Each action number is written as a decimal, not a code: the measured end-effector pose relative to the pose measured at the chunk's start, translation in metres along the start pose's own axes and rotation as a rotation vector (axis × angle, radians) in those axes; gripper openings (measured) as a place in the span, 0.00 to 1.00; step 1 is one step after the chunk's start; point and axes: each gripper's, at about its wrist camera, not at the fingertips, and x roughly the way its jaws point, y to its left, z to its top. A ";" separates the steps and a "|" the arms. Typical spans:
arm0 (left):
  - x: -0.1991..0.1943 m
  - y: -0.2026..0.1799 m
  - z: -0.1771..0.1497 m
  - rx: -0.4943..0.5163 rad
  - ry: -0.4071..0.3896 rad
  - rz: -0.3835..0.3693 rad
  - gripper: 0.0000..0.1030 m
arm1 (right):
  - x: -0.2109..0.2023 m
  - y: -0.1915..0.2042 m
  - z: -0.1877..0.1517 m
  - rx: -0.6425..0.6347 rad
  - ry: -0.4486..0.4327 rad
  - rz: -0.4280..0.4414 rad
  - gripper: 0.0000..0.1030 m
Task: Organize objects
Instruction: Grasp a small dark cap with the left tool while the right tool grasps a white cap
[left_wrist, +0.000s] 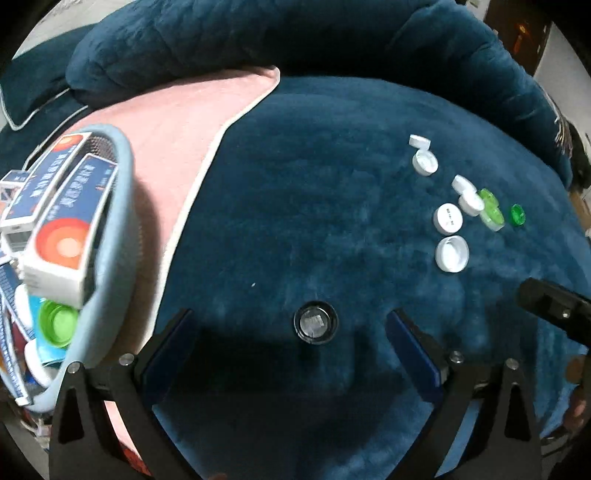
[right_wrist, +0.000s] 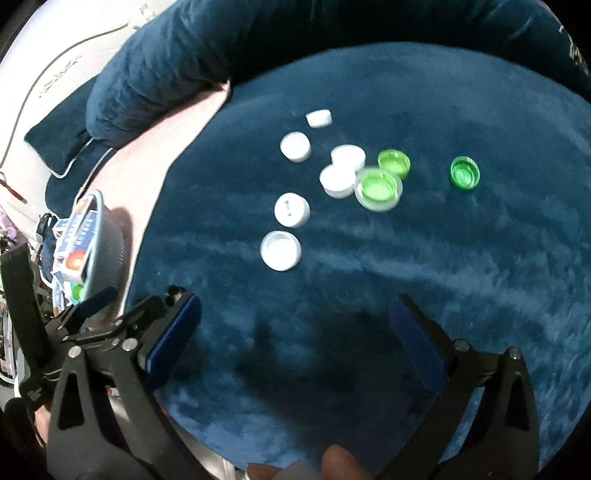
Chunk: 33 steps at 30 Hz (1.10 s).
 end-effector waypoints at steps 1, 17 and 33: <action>0.004 0.000 -0.001 0.006 0.004 -0.002 0.93 | 0.003 -0.002 -0.001 0.000 0.004 -0.004 1.00; 0.012 0.016 -0.009 -0.025 0.011 -0.077 0.32 | 0.037 0.009 0.012 -0.033 -0.007 -0.072 1.00; 0.003 0.019 -0.008 -0.051 -0.010 -0.116 0.32 | 0.050 0.020 0.015 -0.101 -0.034 -0.115 0.32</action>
